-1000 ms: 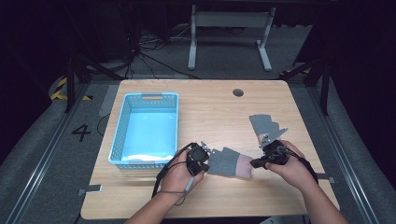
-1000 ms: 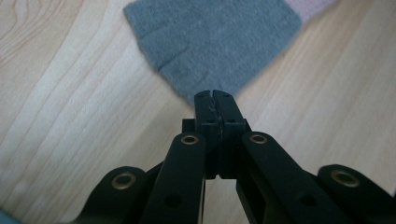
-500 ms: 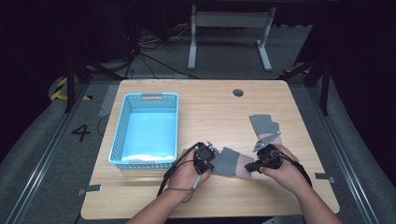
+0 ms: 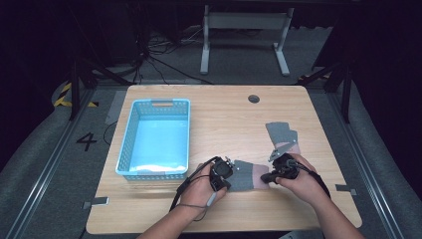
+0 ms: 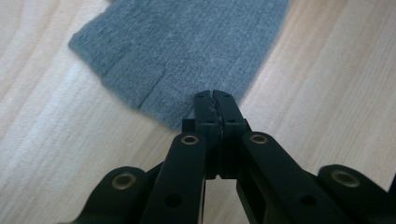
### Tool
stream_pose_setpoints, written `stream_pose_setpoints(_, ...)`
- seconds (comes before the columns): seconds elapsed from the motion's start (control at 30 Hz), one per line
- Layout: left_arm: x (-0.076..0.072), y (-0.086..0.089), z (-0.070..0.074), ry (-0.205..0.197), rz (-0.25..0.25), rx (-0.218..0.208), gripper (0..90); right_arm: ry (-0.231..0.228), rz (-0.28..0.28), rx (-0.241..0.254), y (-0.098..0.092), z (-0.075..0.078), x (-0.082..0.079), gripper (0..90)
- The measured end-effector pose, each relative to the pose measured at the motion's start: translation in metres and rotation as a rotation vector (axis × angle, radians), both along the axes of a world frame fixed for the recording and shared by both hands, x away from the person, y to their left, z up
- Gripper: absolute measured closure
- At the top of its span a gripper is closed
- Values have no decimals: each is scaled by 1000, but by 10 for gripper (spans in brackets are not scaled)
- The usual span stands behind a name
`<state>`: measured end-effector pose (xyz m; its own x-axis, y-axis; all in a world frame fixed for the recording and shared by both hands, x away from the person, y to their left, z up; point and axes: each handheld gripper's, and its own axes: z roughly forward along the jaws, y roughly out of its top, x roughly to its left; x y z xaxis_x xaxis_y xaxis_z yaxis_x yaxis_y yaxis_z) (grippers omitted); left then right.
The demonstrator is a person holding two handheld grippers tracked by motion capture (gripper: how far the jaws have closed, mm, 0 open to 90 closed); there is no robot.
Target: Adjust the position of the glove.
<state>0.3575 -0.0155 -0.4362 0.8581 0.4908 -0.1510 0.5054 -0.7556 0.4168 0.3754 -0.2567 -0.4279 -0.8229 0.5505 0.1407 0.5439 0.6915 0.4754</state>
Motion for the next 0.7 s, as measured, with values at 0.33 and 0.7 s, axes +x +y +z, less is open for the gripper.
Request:
stream_pose_setpoints(0.33, -8, -2, 4, 1, -25, -13, 883, -11, -25, -8, -3, 2, 0, 900)
stream_pose_setpoints(0.7, -8, 20, 21, -5, 1, -56, 808, -52, -70, 23, -15, 19, -5, 897)
